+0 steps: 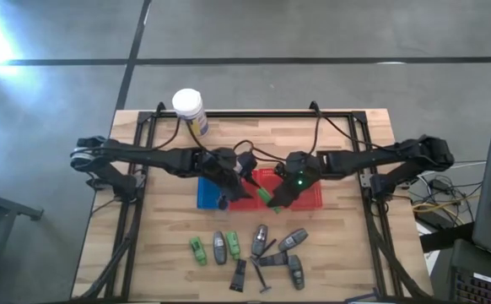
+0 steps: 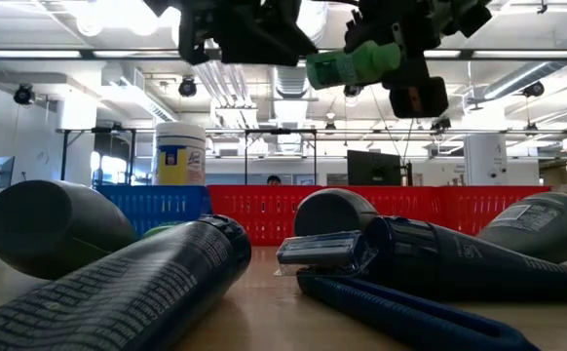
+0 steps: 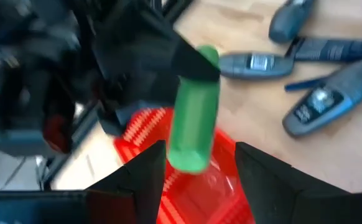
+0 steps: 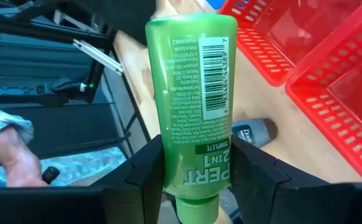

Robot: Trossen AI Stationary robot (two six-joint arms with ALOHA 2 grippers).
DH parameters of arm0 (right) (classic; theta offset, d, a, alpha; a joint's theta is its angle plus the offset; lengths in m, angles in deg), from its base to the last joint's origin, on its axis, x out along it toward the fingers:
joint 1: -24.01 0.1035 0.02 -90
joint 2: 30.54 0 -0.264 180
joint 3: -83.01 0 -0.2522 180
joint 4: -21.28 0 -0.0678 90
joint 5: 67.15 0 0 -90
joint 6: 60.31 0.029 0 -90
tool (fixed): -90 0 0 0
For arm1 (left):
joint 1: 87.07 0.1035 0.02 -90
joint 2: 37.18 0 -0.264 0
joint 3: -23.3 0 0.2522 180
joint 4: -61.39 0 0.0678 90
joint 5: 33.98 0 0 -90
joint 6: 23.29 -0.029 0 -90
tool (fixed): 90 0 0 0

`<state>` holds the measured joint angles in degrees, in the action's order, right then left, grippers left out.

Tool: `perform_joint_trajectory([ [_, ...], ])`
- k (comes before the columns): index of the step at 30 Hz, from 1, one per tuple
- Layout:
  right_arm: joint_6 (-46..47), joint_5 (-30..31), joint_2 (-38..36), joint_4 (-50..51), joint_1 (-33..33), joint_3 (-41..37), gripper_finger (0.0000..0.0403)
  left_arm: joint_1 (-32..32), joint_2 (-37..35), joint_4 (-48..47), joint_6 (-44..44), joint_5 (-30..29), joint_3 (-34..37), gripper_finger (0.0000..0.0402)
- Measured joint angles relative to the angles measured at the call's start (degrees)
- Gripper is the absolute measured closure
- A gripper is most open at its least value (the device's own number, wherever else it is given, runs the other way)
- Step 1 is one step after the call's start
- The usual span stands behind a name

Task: Pick & Place Travel size toiletries
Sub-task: Put the right green shampoo into the left red basket

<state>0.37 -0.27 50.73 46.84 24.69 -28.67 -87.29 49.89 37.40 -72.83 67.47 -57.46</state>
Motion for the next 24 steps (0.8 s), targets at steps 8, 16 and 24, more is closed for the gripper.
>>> perform_joint_trajectory([
  [8, -1.7, -0.3, 3.0, 0.1, -0.2, 3.4, 0.0252, 0.5, 1.3, 2.7, 0.1, 1.2, 0.3, 0.0204],
  [16, -3.4, -0.9, 4.1, -0.1, -0.7, 5.0, 0.0259, 0.5, 1.2, 1.7, 0.6, 1.3, 0.3, 0.0209],
  [24, -4.1, -0.9, 4.1, 0.4, -2.3, 5.9, 0.0252, 0.5, 1.0, 0.9, 1.7, 0.9, 0.4, 0.0244],
])
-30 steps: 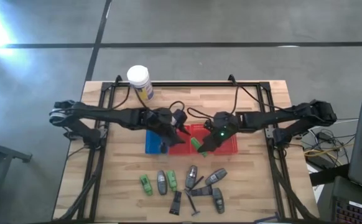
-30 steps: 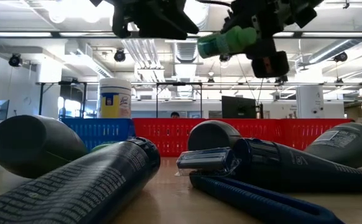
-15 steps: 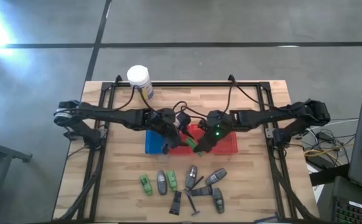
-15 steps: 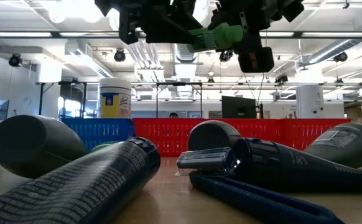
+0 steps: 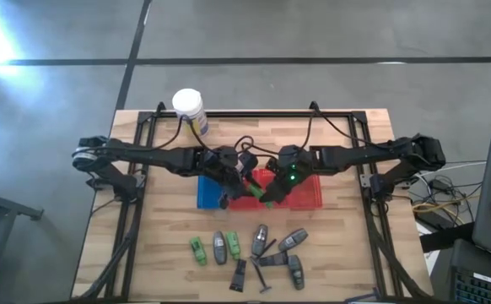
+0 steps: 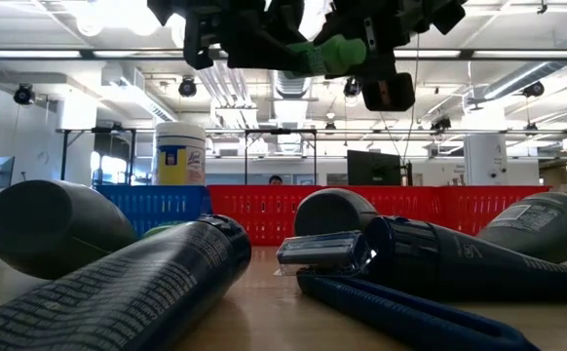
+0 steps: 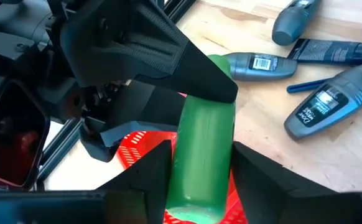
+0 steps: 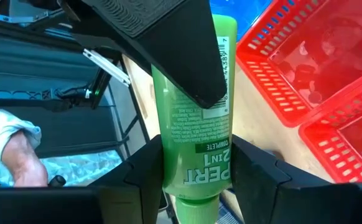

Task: Pick & Place Travel size toiletries
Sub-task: Put the right green shampoo into the left red basket

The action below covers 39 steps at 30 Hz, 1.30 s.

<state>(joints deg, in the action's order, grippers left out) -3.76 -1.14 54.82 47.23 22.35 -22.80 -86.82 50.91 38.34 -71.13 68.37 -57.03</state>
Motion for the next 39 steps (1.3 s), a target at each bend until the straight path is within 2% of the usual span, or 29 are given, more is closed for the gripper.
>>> perform_joint_trajectory([
  [7, -0.3, -0.1, 0.0, -0.6, -0.1, -0.6, 0.0247, -0.1, -0.1, -0.8, 0.2, -0.1, 0.1, 0.0279],
  [14, -1.2, -0.1, -0.6, 0.1, -0.2, 0.4, 0.0183, -0.2, -0.4, -5.2, 1.6, -2.7, 0.1, 0.0283],
  [19, -3.9, -0.2, -2.9, 6.7, 0.0, 2.3, 0.0132, -0.3, -1.1, -11.2, 2.9, -9.6, 0.2, 0.0284],
  [27, -7.8, 11.2, -10.0, 19.3, 0.3, 4.0, 0.0069, 0.3, -2.0, -25.3, 4.8, -11.7, 0.8, 0.0285],
  [33, -6.3, 14.6, -15.7, 20.2, 0.1, 1.1, 0.0048, 1.1, -1.0, -19.6, -6.4, -11.5, 4.8, 0.0285],
  [39, -4.7, 16.5, -17.0, 20.2, 0.2, 0.3, 0.0052, 3.3, 2.5, -17.5, -7.2, -10.5, 4.2, 0.0285],
])
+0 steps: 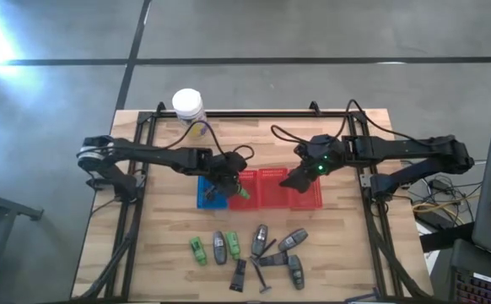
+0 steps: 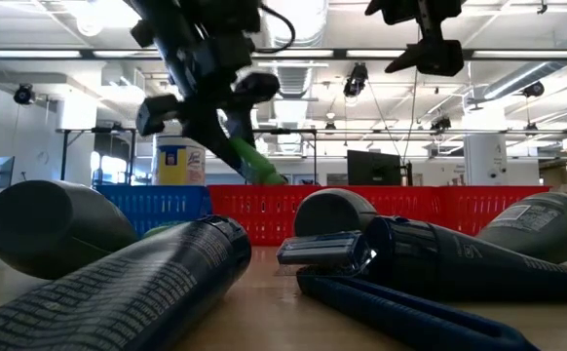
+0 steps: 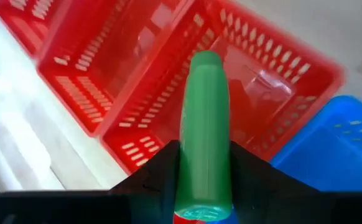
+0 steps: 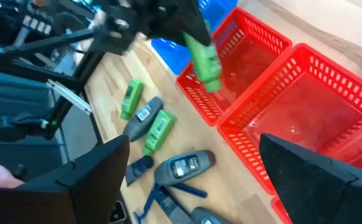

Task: Pick & Place Travel size toiletries
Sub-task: Put the right green shampoo into the left red basket, then put the left green shampoo into the left red basket

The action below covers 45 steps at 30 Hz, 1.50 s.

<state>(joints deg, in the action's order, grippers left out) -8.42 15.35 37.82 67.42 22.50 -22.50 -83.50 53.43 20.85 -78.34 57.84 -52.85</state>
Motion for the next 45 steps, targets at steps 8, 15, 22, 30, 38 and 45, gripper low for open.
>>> perform_joint_trajectory([
  [8, 0.7, 0.2, -0.2, 0.2, 0.1, 0.0, 0.0070, 0.8, 7.1, 2.0, -0.3, 1.2, -2.6, 0.0285],
  [15, 1.0, 0.2, -0.3, 0.4, 0.2, 0.0, 0.0083, 0.8, 8.3, 0.1, -0.3, 1.3, -4.0, 0.0280],
  [22, 0.2, 0.2, -0.2, 0.4, 0.2, -0.2, 0.0095, 0.8, 7.7, 3.2, 0.1, -1.6, -4.0, 0.0224],
  [30, 0.2, 0.2, -0.2, 0.4, 0.2, -1.0, 0.0108, 0.6, 6.9, 1.5, 2.6, -9.9, -4.8, 0.0190],
  [38, 0.0, 0.0, -0.1, 0.4, 0.2, -2.3, 0.0103, -2.6, -4.8, -18.2, 15.4, -6.1, -4.1, 0.0189],
  [45, -1.1, -0.1, 0.0, 0.3, 0.2, -3.1, 0.0081, -16.3, -16.8, -22.8, 19.4, 1.1, 5.4, 0.0188],
])
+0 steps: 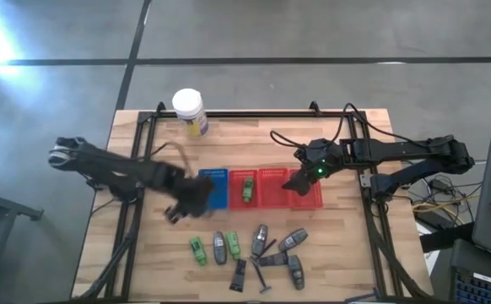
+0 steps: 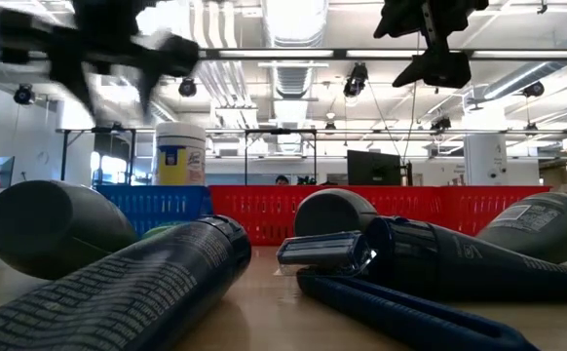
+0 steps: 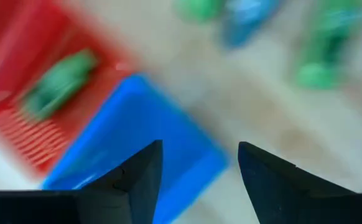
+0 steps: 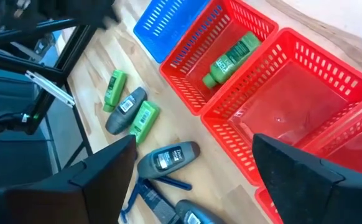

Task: Pick & Place Travel size toiletries
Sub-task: Put the left green shampoo into the left red basket

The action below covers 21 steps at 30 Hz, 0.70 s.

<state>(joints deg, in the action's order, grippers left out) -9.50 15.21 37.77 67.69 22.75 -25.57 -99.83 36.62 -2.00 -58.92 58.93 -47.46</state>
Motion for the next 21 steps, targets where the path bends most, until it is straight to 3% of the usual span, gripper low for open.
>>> perform_joint_trajectory([
  [5, 0.0, -0.1, 0.0, -0.3, 0.0, 0.0, 0.0070, -12.7, -2.8, 9.5, 11.8, 1.6, 7.5, 0.0188],
  [9, -0.1, 0.0, 0.0, -0.3, 0.0, 0.0, 0.0062, -19.1, -1.6, 19.3, 17.0, 1.5, 12.9, 0.0188],
  [14, 0.3, -0.1, 0.0, -0.3, 0.0, 0.0, 0.0056, -20.0, 1.2, 25.8, 21.7, -0.5, 16.5, 0.0188],
  [17, 1.4, -0.1, 0.0, -0.3, 0.0, 0.0, 0.0055, -20.0, 3.0, 25.9, 23.2, -3.8, 16.4, 0.0185],
  [21, 1.7, -0.2, 0.0, -0.3, 0.0, 0.0, 0.0063, -20.0, 4.9, 26.7, 25.0, -3.5, 14.5, 0.0165],
])
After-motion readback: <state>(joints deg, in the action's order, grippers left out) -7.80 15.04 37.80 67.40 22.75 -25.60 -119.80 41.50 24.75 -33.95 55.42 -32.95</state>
